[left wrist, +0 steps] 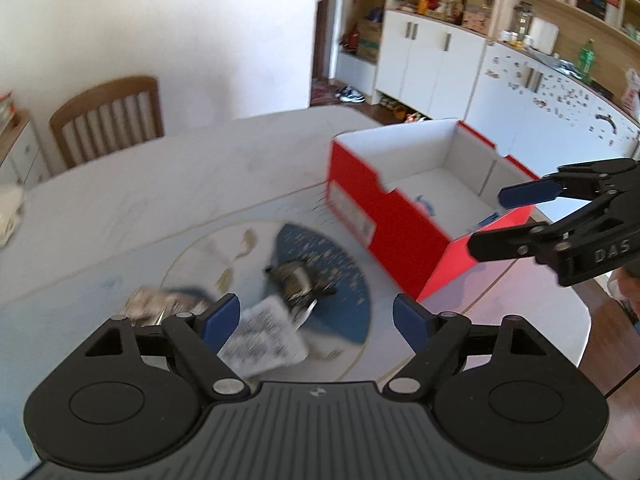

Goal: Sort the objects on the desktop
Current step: 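Withdraw both grippers from red box back over the item pile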

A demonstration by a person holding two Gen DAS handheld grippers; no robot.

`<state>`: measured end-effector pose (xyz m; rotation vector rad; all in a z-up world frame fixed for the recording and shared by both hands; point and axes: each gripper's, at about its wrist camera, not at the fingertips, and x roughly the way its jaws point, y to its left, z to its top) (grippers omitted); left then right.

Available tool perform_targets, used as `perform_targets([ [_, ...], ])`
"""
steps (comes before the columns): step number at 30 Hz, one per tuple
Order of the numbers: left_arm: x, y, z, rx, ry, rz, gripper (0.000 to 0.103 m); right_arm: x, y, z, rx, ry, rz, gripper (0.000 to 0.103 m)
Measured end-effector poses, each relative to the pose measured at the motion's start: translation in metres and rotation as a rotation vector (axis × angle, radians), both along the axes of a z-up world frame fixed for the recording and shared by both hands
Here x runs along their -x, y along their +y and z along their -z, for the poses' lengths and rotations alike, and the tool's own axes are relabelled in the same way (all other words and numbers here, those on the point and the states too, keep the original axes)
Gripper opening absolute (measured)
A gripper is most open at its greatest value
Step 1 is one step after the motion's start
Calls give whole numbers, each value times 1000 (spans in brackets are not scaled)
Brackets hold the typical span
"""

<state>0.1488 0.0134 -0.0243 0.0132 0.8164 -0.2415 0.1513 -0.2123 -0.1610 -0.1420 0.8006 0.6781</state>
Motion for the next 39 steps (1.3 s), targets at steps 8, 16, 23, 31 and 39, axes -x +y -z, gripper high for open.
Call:
perform_targets([
  [8, 14, 27, 19, 14, 14, -38, 98, -3, 24, 7, -7, 14, 2, 94],
  [16, 15, 47, 49, 11, 51, -103, 100, -12, 57, 20, 37, -3, -12, 94],
  [23, 10, 56, 79, -16, 108, -183, 100, -25, 81, 34, 70, -7, -8, 94],
  [31, 5, 50, 93, -54, 122, -265, 100, -42, 100, 49, 95, 17, -4, 94],
  [39, -7, 35, 103, -101, 117, -312, 100, -59, 109, 58, 103, 40, -8, 94],
])
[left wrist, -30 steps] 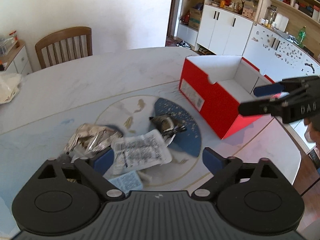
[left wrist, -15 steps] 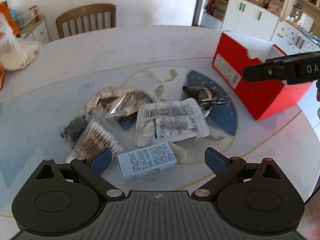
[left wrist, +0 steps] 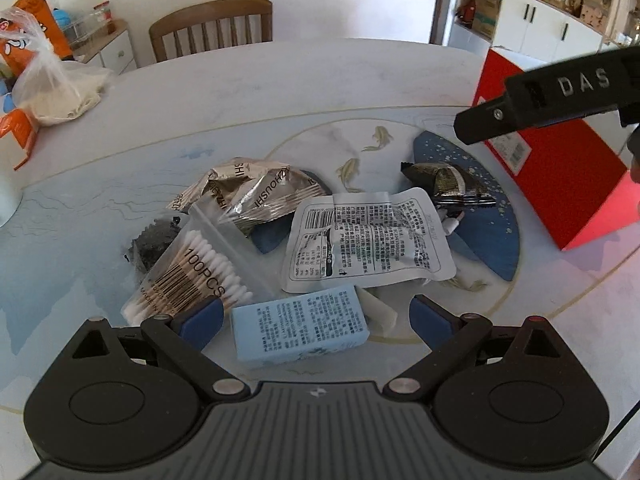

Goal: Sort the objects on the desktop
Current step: 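Withdraw both grippers from red box back over the item pile, then grasp black snack packet with right gripper while left gripper grasps light blue medicine box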

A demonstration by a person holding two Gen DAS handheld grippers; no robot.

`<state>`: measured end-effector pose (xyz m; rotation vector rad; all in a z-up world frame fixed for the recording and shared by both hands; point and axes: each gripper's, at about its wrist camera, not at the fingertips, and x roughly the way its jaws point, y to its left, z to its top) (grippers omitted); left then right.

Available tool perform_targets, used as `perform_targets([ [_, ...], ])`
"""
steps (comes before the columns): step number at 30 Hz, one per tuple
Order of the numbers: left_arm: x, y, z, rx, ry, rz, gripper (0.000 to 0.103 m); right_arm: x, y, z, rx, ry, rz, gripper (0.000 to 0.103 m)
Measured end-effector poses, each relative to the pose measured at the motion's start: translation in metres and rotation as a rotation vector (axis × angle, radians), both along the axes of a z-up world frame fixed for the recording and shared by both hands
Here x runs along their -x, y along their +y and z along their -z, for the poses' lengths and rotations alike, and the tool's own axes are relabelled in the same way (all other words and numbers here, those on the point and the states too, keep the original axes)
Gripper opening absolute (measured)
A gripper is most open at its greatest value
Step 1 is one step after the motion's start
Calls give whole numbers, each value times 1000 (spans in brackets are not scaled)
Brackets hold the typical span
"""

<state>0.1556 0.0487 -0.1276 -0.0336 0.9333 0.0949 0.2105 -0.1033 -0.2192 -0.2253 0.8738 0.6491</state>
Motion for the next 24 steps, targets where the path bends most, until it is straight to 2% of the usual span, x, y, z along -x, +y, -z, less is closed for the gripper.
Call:
perform_targets([
  [6, -4, 1, 9, -34, 21, -67, 100, -11, 4, 11, 7, 21, 5, 94],
  [8, -4, 2, 11, -38, 28, -81, 100, -12, 8, 14, 22, -2, 0, 95],
  [13, -1, 5, 16, -23, 44, -94, 100, -13, 20, 23, 41, -8, -22, 93],
  [19, 0, 7, 18, -3, 43, -94, 100, -20, 31, 41, 74, 56, -18, 86],
  [24, 1, 9, 19, 9, 36, -91, 99, -26, 27, 52, 74, 127, 33, 81],
])
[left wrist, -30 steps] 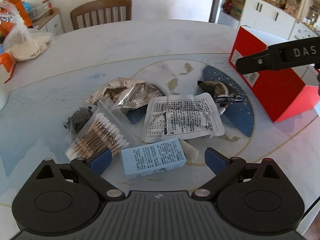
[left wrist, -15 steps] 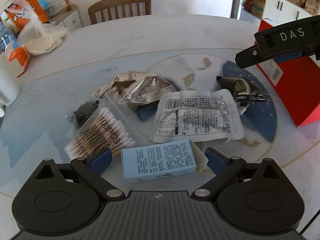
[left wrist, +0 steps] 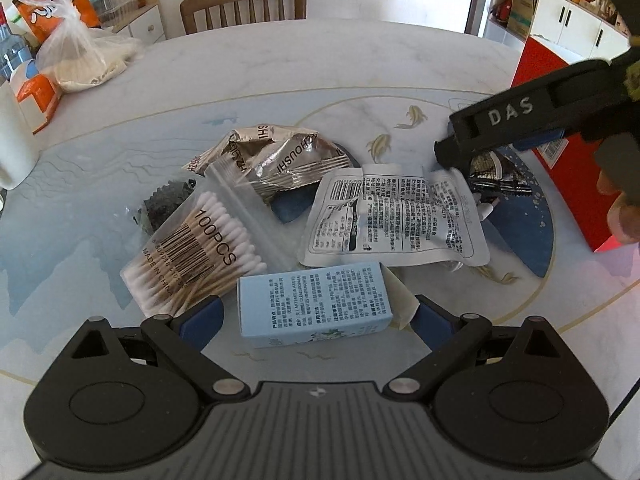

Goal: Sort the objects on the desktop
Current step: 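Grasp black snack packet with right gripper while left gripper grasps light blue medicine box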

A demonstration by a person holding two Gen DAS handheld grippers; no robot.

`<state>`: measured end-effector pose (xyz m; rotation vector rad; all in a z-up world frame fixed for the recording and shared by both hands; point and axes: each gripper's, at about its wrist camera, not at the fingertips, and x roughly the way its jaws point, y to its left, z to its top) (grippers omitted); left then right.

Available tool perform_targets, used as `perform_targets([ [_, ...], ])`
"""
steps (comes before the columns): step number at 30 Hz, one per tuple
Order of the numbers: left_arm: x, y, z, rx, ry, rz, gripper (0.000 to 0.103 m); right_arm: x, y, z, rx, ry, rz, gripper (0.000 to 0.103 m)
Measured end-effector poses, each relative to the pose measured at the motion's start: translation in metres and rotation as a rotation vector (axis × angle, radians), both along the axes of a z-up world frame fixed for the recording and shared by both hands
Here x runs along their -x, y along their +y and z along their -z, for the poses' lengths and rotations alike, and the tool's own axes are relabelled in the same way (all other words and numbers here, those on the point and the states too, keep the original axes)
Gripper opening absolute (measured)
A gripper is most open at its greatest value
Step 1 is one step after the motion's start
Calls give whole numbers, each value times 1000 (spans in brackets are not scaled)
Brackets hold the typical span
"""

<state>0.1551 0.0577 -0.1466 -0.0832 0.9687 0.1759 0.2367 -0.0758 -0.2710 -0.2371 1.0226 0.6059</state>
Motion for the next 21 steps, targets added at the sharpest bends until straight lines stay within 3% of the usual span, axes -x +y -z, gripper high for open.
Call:
perform_targets([
  [5, 1, -2, -2, -6, -15, 15, 97, -2, -3, 4, 1, 26, 25, 71],
  [9, 1, -4, -2, -14, -11, 23, 87, -2, -4, 5, -3, 32, 32, 57],
  [14, 3, -5, -2, -18, -7, 22, 79, -1, -4, 3, -2, 26, 42, 51],
  [16, 4, -5, -2, -23, -8, 20, 75, 0, -5, 2, -8, 25, 41, 39],
  [21, 4, -4, -2, -23, -8, 23, 73, 3, -4, 0, 4, 5, 26, 35],
])
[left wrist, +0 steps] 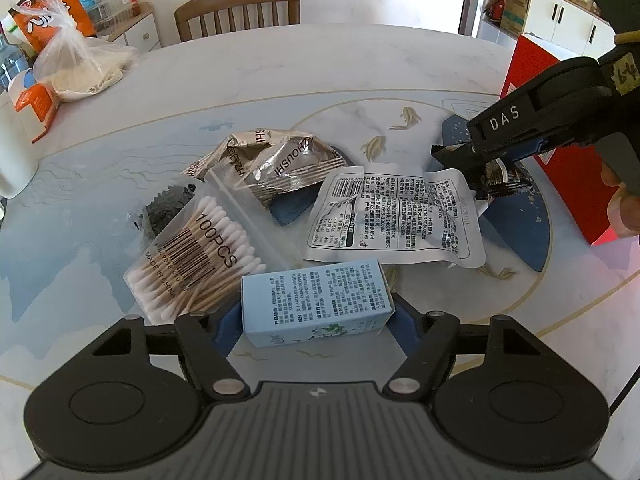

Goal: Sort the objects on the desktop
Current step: 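Grasp black snack packet with right gripper while left gripper grasps light blue medicine box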

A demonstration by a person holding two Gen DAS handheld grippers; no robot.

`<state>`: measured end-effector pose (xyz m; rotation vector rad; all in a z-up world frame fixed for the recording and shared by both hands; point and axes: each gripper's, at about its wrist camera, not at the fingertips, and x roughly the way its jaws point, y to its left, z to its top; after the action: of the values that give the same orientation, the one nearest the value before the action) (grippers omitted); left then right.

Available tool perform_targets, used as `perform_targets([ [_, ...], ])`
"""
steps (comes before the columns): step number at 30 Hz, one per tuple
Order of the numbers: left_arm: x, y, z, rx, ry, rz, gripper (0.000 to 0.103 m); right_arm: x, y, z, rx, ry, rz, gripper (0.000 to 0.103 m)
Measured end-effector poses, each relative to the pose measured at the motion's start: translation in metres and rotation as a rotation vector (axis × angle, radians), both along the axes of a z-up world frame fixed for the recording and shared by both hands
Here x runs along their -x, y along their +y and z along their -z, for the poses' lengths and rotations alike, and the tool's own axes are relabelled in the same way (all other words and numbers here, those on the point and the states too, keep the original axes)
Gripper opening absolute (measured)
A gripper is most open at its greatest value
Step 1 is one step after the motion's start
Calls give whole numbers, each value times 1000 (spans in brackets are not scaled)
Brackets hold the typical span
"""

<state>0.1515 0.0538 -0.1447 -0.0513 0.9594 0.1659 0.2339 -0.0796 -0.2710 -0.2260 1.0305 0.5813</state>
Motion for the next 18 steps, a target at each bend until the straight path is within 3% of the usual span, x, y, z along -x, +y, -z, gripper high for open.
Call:
perform_targets([
  [18, 7, -1, -16, 19, -27, 27, 72, 17, -13, -24, -37, -56, -13, 33],
])
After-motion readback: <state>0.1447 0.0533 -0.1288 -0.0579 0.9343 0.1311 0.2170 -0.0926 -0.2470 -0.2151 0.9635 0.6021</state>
